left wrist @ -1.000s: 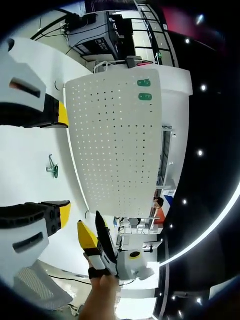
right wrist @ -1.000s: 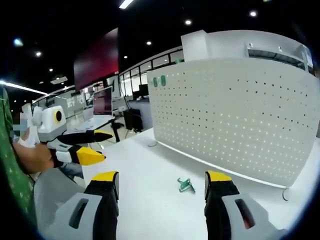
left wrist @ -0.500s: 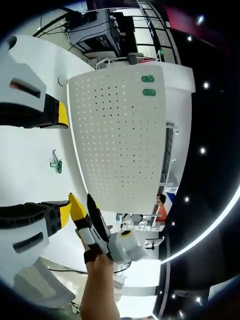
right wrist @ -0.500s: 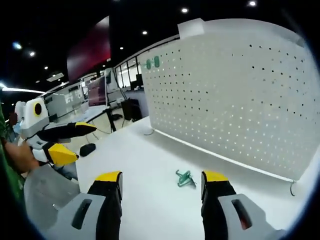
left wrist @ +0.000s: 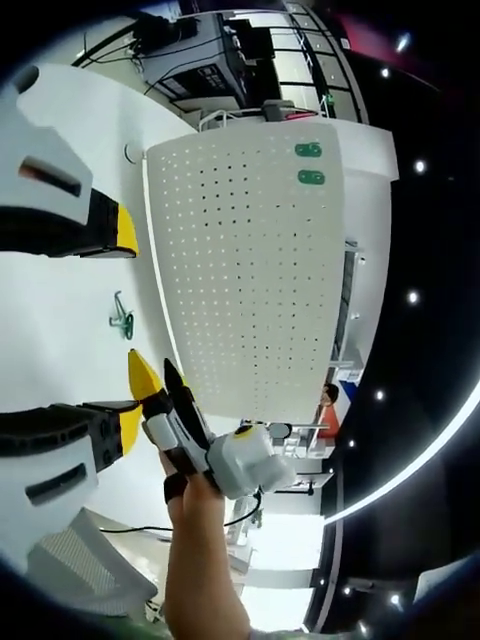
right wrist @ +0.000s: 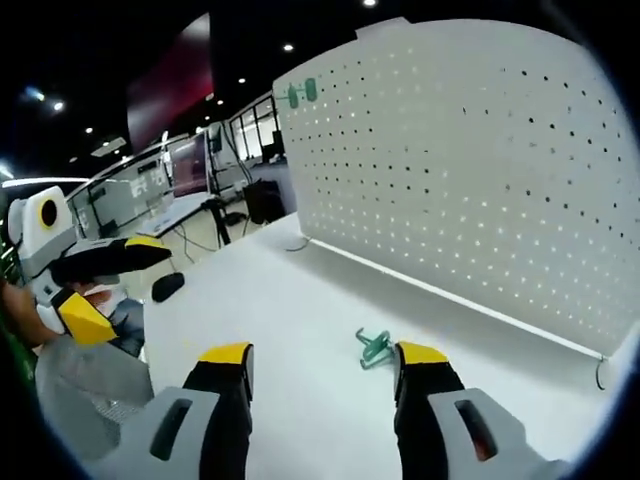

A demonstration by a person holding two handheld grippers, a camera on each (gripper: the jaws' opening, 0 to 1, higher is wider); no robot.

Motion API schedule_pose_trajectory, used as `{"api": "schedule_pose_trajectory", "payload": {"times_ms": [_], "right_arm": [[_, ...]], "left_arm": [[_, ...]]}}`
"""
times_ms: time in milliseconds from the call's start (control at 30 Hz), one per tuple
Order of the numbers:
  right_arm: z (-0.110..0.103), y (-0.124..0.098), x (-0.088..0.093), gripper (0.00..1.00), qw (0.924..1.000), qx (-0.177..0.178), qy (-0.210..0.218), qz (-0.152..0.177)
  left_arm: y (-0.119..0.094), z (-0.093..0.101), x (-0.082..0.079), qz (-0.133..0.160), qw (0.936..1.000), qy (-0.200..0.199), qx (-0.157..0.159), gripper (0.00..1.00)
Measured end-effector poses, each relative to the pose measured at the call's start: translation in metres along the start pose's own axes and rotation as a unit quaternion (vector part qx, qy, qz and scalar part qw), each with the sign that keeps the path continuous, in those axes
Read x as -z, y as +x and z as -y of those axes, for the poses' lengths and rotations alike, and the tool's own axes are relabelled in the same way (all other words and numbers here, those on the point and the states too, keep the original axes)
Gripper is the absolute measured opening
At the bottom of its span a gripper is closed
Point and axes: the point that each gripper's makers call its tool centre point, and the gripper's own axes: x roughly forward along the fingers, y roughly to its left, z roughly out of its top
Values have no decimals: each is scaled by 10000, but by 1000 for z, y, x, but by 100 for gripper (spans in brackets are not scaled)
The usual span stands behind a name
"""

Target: Insert the hook assembly into the mounting plate slot until the hook locks in place.

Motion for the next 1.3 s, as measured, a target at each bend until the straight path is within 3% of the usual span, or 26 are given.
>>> {"api": "schedule_pose_trajectory", "payload": {"times_ms": [867,1300], "right_arm": [[20,48,21,46,9986,88,137,-503],[35,68,30,44,9950,15,-477,-876]], "left_arm": [[3,-3,13,-98,9998,-181,36,57],[5,-8,16,-153,9996,-251,-2,55]]}}
